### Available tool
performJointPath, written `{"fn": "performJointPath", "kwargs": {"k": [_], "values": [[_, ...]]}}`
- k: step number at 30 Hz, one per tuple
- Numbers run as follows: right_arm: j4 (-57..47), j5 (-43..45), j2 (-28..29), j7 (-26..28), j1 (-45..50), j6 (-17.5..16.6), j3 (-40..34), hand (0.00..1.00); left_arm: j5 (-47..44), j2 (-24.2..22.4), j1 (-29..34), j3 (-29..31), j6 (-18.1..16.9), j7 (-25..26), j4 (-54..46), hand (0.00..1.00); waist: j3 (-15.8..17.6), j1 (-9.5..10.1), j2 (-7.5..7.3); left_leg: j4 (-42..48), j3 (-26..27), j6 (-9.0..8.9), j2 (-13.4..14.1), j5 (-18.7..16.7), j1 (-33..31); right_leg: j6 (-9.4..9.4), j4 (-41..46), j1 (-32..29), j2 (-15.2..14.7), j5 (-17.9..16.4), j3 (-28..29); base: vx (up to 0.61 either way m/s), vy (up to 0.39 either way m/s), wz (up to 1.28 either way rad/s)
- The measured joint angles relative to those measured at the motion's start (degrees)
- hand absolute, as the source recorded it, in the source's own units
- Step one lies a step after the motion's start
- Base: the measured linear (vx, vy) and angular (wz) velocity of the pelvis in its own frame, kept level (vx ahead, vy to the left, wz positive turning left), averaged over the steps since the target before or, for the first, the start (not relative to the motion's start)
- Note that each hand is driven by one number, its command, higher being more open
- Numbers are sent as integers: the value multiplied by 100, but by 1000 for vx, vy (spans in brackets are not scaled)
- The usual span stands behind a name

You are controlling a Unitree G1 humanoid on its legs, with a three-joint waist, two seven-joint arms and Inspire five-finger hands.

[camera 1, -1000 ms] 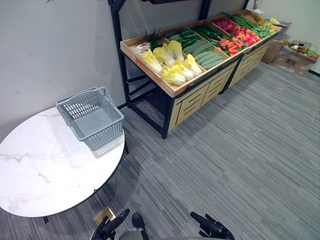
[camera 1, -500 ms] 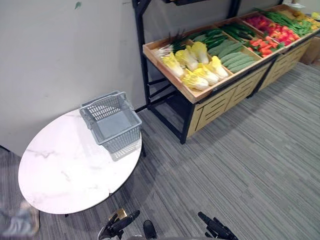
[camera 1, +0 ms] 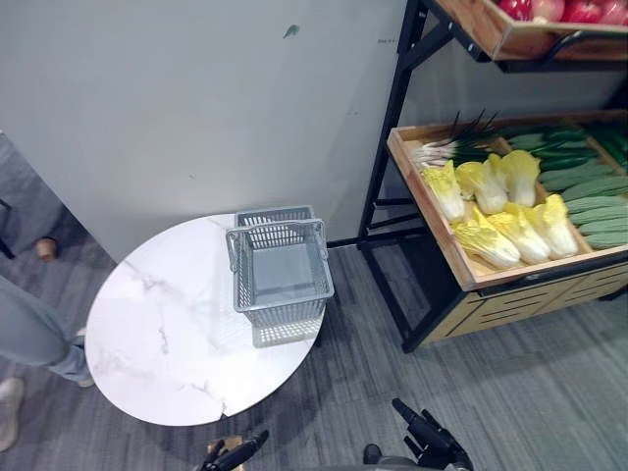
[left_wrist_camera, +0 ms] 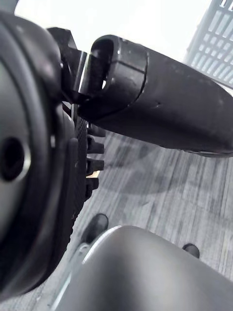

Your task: Pick vegetable in the basket

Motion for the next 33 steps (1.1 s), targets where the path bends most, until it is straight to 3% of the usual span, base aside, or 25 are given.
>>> {"fn": "performJointPath", "kwargs": {"k": [4,8,15,23,29,31,33], "values": [[-3,-180,-35,-35,-174,-1,298,100,14,54,-6,-28,-24,6,-18,100,-64,-6,-55,-34,180,-98,157,209,4,-189,-32,92,163,-117,-134,120,-159,16],[0,-855,-102,56,-171,7,685,100,61,139,-48,-77,3,-32,-6,100,-151,-35,-185,-35,375,-64,143,340,-92,-217,-125,155,169,-135,-279,20,-37,25],[-10,-1060,-111,-18,-168,89,1114,100,61,217,-177,-374,51,-131,8,100,-207,-38,-265,-260,680,5,135,461,-209,-284,50,-106,194,-185,-122,-94,25,9],[-2,-1073,-84,-68,-107,6,1104,100,60,237,-190,-284,291,174,17,100,-225,-49,-312,-507,1033,-27,37,511,-15,-170,52,-114,138,-103,35,-114,48,-8],[-438,-1340,64,-1697,-152,-545,1115,100,79,213,-184,-244,279,153,17,100,-217,-37,-275,-512,1143,-2,-27,477,-73,-83,-360,-23,99,156,151,-21,36,-9],[-1707,-1572,24,-2242,-265,-573,1260,100,86,199,-188,-245,237,110,16,100,-211,-39,-237,-511,1237,8,-53,465,-138,-81,-550,-41,87,336,236,19,41,-18],[-2683,-1825,-82,-2462,-510,-573,1485,100,85,198,-203,-247,251,106,6,100,-213,-45,-222,-510,1296,8,-66,463,-168,-76,-639,-56,96,402,291,27,19,-16]]}}
